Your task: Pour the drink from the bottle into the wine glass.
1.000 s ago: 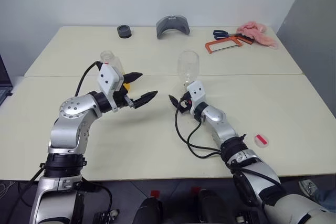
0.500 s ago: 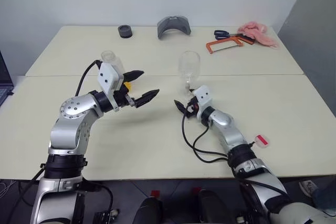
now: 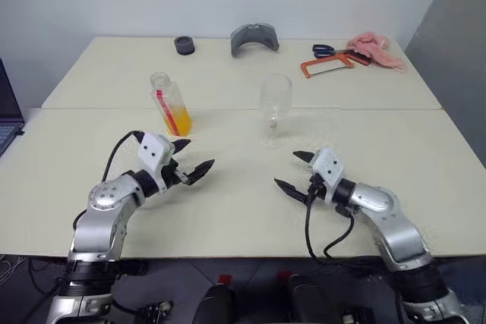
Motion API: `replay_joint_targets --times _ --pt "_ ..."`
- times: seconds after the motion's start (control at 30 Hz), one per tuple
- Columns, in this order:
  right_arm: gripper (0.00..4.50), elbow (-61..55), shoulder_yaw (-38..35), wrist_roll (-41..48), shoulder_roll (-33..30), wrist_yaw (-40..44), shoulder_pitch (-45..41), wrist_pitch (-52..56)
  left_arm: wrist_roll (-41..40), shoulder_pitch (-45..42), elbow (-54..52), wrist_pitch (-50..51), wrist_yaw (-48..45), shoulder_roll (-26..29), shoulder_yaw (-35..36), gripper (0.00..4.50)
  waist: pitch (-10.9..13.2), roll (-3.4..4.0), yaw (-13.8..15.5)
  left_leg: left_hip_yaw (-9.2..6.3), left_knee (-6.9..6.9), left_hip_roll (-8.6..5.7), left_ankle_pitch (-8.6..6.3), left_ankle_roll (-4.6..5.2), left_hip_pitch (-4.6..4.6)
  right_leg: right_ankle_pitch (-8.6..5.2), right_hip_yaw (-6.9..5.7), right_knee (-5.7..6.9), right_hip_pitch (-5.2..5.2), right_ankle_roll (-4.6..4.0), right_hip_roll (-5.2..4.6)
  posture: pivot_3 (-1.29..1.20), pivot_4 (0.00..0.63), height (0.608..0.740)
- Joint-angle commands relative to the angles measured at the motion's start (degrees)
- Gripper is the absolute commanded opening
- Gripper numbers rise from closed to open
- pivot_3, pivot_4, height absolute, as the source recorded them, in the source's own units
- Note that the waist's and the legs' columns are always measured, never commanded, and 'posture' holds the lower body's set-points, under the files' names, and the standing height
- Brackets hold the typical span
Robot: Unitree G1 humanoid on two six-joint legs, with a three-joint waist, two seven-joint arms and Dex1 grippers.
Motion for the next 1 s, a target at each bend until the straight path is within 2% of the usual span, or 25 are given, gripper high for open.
replay_joint_targets --times 0.03,0.17,0.3,0.57,1.0 --pt "4.45 -8.16 -2.3 5.44 -0.62 0.42 -0.13 4.4 0.33 1.17 0.19 -2.7 3.78 -1.0 3.54 4.5 0.0 -0.01 0.39 0.0 0.01 -0.01 0.0 0.0 0.0 0.0 0.0 -0.02 0.01 0.0 -0.01 0.0 0.15 0.74" --pt "4.45 -11.39 -2.78 9.13 -0.73 -0.3 -1.92 8.84 1.62 1.36 3.83 -4.7 9.57 -2.45 6.63 4.5 0.0 -0.02 0.97 -0.04 0.03 -0.07 0.0 0.0 -0.02 0.0 -0.04 -0.06 0.06 0.0 -0.02 0.0 0.15 0.74" --pt "4.45 -11.66 -1.98 9.58 -0.2 -2.74 -4.04 11.82 1.34 -0.83 6.82 -5.22 10.28 -1.61 7.9 4.5 0.0 -0.03 1.15 -0.03 0.02 -0.09 0.0 0.0 -0.02 0.0 -0.11 -0.06 0.05 0.0 -0.02 0.0 0.15 0.74" --pt "4.45 -14.2 -2.78 10.71 1.93 -9.8 -7.89 21.25 1.58 -6.79 9.34 -4.39 9.69 -0.28 6.83 4.5 0.0 -0.03 1.75 -0.02 0.02 -0.12 0.01 -0.02 -0.05 0.0 -0.16 -0.07 0.03 0.0 -0.01 0.0 0.15 0.74" --pt "4.45 -17.3 -2.63 13.35 1.42 -12.11 -9.99 24.5 3.54 -19.71 20.15 -4.48 8.99 -0.53 4.33 4.5 0.0 -0.03 1.68 0.0 0.02 -0.15 0.01 -0.01 -0.06 0.0 -0.21 -0.06 0.0 0.0 0.06 0.0 0.15 0.74"
